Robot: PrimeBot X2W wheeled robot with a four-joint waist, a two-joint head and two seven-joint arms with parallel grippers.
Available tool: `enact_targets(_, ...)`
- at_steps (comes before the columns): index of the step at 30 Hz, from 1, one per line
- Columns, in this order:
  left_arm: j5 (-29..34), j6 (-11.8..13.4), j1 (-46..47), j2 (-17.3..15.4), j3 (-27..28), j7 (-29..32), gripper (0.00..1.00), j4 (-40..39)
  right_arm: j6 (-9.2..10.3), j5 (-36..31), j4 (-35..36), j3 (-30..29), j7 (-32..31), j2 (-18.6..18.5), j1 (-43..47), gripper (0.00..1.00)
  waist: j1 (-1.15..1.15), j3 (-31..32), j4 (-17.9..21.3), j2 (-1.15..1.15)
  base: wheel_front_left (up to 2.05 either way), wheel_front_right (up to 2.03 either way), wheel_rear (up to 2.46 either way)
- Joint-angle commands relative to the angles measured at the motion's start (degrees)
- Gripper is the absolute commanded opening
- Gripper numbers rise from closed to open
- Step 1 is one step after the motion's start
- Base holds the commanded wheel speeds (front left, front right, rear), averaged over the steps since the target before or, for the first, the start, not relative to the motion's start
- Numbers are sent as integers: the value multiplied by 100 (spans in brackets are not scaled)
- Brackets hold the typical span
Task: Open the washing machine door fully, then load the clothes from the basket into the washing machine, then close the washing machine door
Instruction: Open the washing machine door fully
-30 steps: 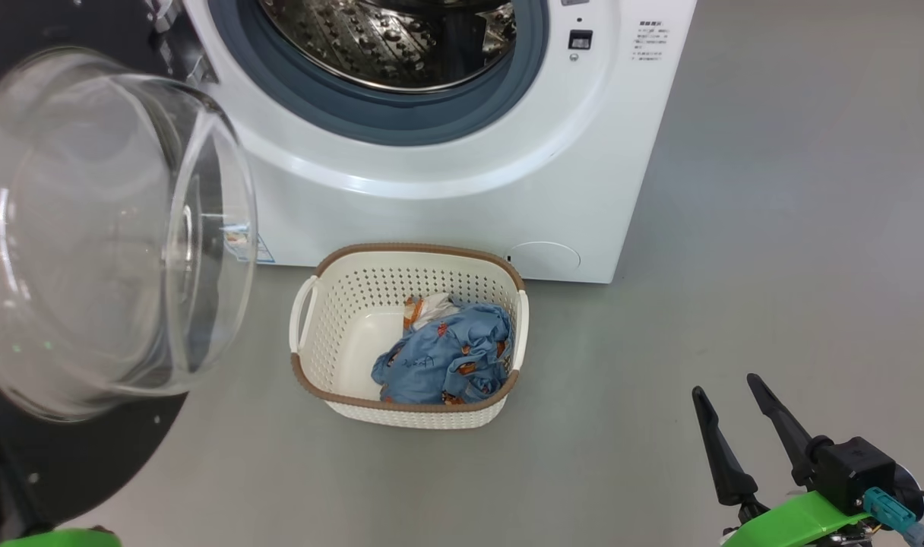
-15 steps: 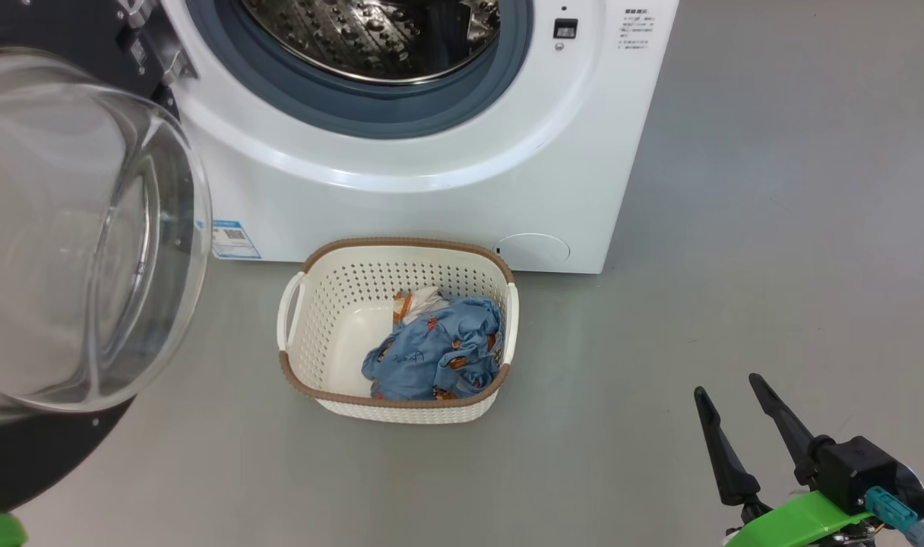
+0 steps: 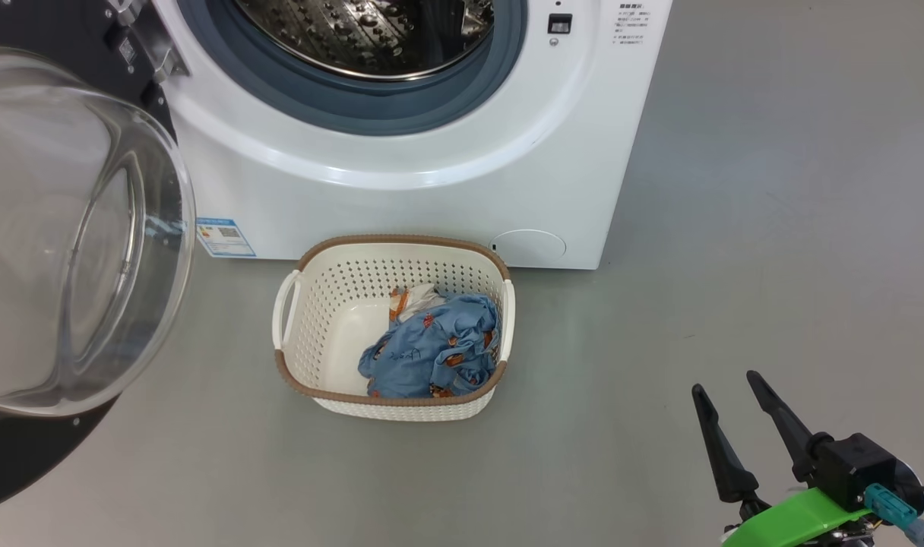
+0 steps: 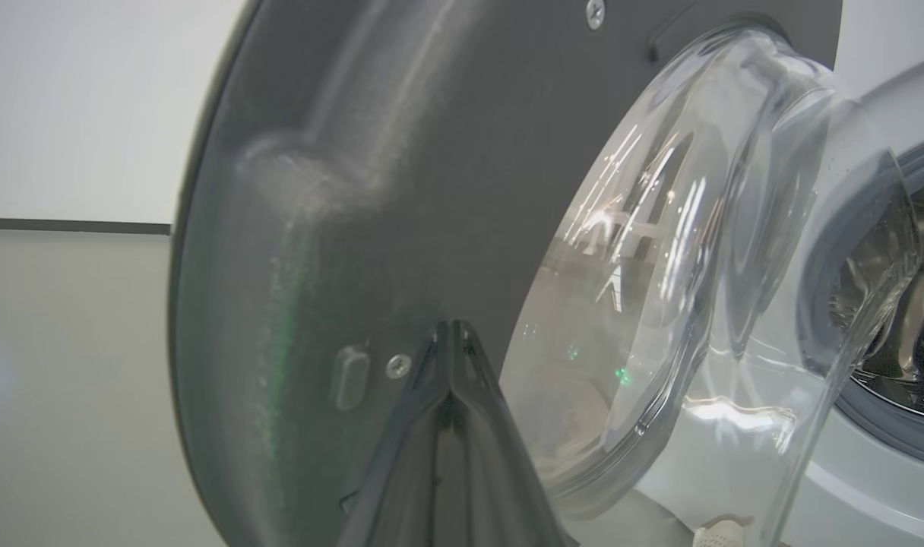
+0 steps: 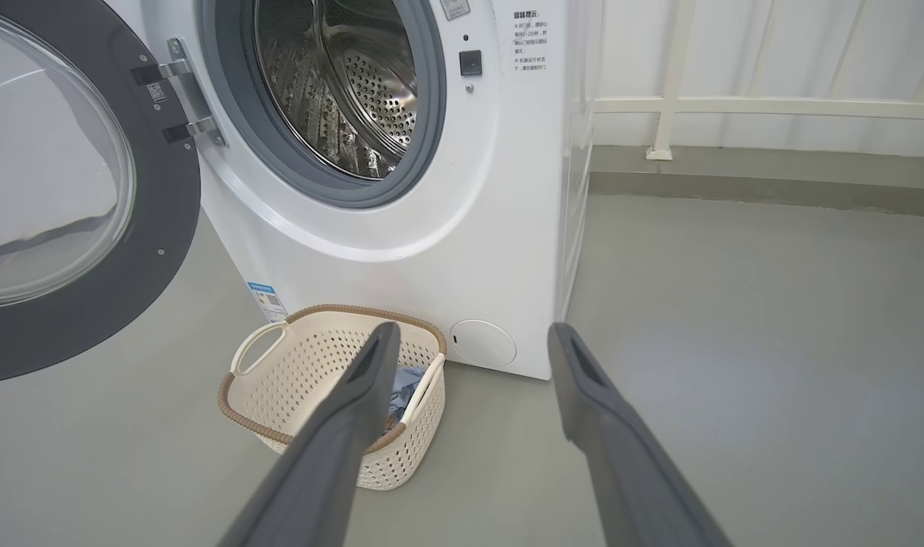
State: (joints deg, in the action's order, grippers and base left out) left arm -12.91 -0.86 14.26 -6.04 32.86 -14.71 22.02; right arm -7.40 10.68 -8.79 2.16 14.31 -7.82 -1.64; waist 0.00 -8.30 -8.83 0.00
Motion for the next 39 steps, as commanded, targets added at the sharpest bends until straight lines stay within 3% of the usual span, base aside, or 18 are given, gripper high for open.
enact_targets(1,96,-52,92,-204,166,-29,0,-232,-9,29,120,109,69,-32,-202,100,0,1,-4,0,0,0,0)
enact_targets(7,285,-324,-68,22,98,-29,0,-566,-9,35,120,83,69,16,-193,100,0,17,-11,0,0,0,0)
enact_targets(13,423,-374,-413,283,-172,-29,0,-1153,-9,38,112,95,69,62,-188,100,0,56,3,0,0,0,0)
enact_targets(15,413,-348,-541,305,-341,-29,44,-1303,-9,42,112,100,69,69,-187,100,0,68,9,0,0,0,0)
enact_targets(17,294,-269,-653,311,-542,-29,100,-1368,-9,46,113,107,69,72,-190,100,0,79,22,0,0,0,0)
enact_targets(30,-48,215,-1314,315,-1936,-29,100,-2049,-9,27,134,121,69,106,-159,100,0,187,145,0,0,0,0)
enact_targets(39,65,234,-1639,315,-2746,-29,100,-2239,-9,-22,185,200,69,193,-127,100,0,312,437,0,0,0,0)
